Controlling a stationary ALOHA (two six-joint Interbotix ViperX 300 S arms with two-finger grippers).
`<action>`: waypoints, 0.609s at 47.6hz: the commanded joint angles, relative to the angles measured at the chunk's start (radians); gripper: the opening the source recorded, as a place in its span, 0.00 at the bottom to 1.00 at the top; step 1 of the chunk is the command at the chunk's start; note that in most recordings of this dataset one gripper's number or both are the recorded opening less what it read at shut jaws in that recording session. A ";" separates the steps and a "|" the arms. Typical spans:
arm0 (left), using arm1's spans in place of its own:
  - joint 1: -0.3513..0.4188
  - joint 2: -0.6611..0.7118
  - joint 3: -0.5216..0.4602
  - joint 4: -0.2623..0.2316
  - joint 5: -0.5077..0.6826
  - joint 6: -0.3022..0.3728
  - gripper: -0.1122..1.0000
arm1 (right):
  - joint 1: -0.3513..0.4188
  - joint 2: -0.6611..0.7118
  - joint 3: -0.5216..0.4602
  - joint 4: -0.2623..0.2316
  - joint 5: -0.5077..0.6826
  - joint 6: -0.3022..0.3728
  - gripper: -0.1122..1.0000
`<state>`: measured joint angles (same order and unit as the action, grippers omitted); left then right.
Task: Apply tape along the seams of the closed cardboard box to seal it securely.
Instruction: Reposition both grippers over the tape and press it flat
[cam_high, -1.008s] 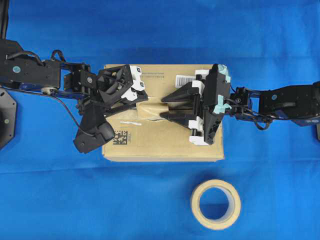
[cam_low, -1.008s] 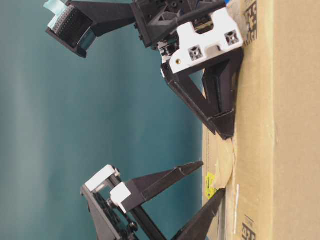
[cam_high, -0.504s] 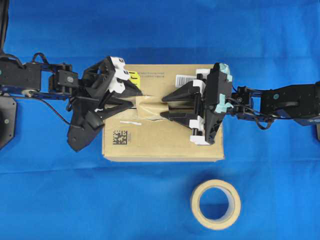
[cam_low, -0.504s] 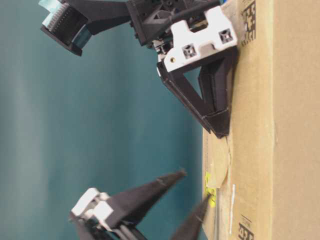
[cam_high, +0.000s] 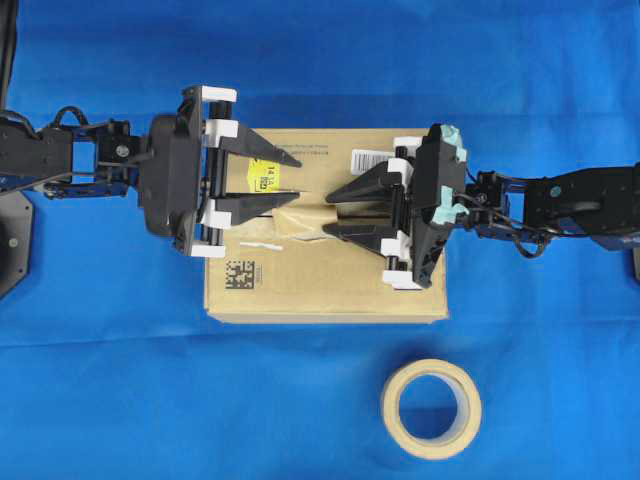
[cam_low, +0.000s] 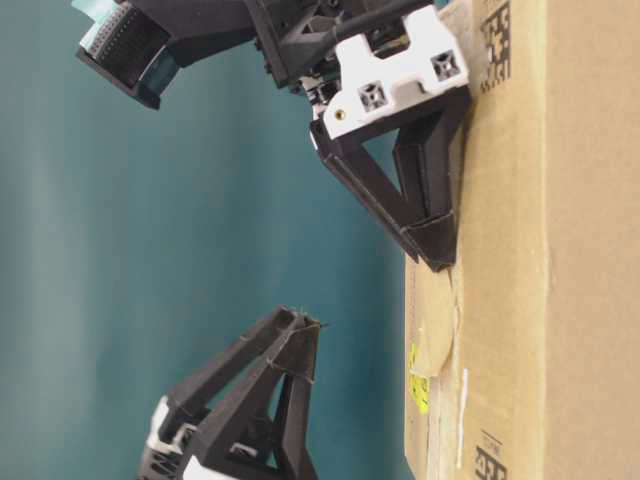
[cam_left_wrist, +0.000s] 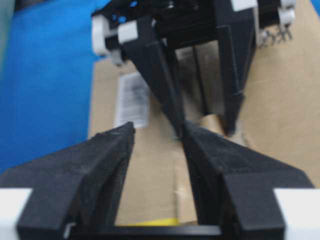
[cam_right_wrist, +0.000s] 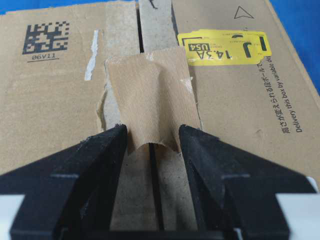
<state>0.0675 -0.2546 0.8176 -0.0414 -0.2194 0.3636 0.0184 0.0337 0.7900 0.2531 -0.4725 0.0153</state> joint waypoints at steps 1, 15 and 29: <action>0.000 -0.015 -0.002 0.002 -0.011 -0.071 0.42 | 0.006 -0.057 -0.006 0.000 0.015 -0.005 0.53; -0.002 -0.005 0.018 0.000 -0.038 -0.210 0.33 | -0.003 -0.213 -0.006 -0.017 0.083 -0.032 0.55; -0.017 0.025 0.048 0.000 -0.092 -0.230 0.25 | -0.031 -0.172 -0.041 -0.020 0.087 -0.041 0.52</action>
<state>0.0614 -0.2332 0.8713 -0.0414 -0.2869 0.1381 -0.0169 -0.1427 0.7808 0.2378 -0.3835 -0.0245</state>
